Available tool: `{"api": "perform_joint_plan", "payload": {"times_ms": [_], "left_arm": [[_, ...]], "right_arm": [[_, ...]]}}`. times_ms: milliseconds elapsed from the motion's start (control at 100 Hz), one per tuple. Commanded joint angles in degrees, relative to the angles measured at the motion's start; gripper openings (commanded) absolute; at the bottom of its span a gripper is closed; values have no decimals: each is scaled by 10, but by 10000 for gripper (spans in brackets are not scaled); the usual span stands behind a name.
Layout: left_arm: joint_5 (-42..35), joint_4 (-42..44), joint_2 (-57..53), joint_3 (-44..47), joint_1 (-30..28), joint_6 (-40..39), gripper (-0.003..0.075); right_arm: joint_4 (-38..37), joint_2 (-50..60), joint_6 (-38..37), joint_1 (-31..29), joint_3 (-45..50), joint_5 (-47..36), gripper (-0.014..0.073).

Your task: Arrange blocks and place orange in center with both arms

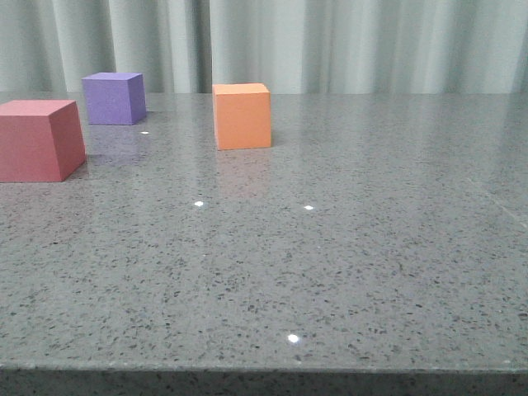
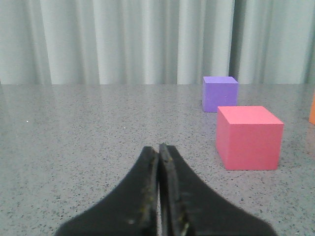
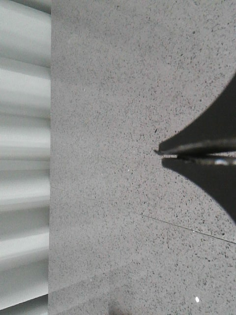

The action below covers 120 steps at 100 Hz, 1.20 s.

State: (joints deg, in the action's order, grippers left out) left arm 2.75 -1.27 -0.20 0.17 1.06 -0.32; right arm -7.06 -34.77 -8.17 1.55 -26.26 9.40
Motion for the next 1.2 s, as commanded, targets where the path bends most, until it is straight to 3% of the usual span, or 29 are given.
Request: {"api": "perform_joint_plan", "payload": {"times_ms": [0, 480, 630, 840, 1190], "left_arm": [[-45, -1, -21, 24, 0, -2, -20], [-74, -3, -21, 20, 0, -2, -20], [-58, -48, -16, -20, 0, -2, -20], [68, -78, 50, -158, 0, -2, -20], [321, -85, 320, -451, 0, -2, -20]], "right_arm": [[-9, 1, 5, -4, -15, -49, -69], [-9, 1, 5, -4, -15, -49, -69], [-9, 1, 5, -4, -15, -49, -69], [-9, 1, 5, -4, -15, -49, -69], [-9, 1, 5, -4, -15, -49, -69]]}}
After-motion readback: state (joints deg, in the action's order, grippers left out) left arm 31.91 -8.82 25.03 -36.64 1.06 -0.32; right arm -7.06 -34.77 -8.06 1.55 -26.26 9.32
